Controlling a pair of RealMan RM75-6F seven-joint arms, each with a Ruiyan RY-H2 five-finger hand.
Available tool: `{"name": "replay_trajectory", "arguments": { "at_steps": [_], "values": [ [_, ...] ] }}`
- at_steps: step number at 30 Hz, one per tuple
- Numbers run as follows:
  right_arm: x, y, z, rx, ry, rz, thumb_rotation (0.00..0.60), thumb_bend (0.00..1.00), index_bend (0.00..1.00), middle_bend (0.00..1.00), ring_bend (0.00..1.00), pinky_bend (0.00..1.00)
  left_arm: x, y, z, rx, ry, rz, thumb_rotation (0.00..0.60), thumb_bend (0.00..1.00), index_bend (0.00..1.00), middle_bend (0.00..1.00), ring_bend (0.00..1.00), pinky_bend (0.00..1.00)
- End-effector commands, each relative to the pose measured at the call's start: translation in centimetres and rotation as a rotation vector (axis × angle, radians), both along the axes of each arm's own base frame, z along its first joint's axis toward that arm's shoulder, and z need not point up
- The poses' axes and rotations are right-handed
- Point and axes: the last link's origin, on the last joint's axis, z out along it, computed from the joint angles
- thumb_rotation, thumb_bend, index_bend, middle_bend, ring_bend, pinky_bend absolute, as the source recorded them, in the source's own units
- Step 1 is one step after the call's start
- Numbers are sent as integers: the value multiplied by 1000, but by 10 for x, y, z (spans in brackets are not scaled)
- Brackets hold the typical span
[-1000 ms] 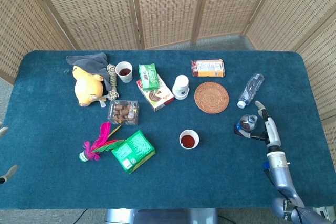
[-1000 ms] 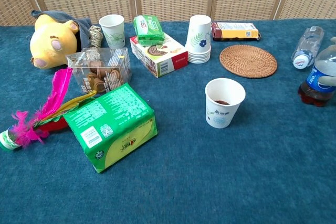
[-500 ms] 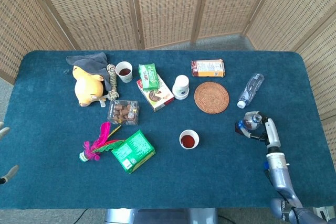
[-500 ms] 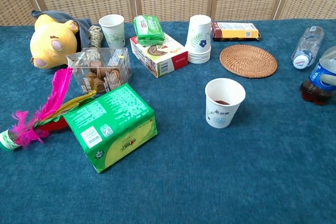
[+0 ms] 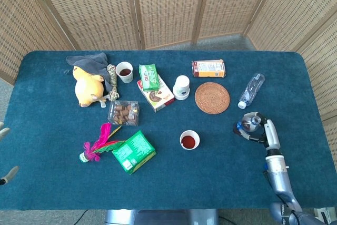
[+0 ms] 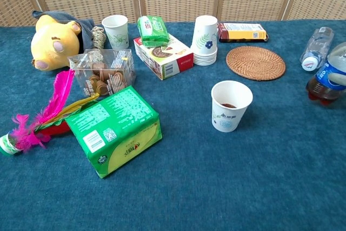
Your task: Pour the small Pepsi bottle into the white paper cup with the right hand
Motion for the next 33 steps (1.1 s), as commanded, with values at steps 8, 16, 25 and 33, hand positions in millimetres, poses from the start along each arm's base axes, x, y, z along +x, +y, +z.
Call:
{"name": "replay_trajectory", "arguments": {
  "at_steps": [8, 16, 25, 33],
  "values": [
    [31, 13, 13, -47, 145, 107, 600, 413, 539, 459, 363, 550, 1, -1, 1, -4, -8, -9, 600, 333, 0, 0, 0, 0],
    [53, 16, 14, -78, 266, 152, 600, 409, 543, 460, 366, 550, 0, -1, 3, -2, -17, -17, 600, 333, 0, 0, 0, 0],
    [71, 15, 5, -109, 421, 213, 600, 405, 544, 459, 366, 551, 1, -1, 3, -7, -24, -24, 600, 334, 0, 0, 0, 0],
    [89, 15, 0, -143, 513, 256, 600, 400, 546, 460, 368, 550, -1, 0, 5, -5, -33, -20, 600, 334, 0, 0, 0, 0]
  ]
}}
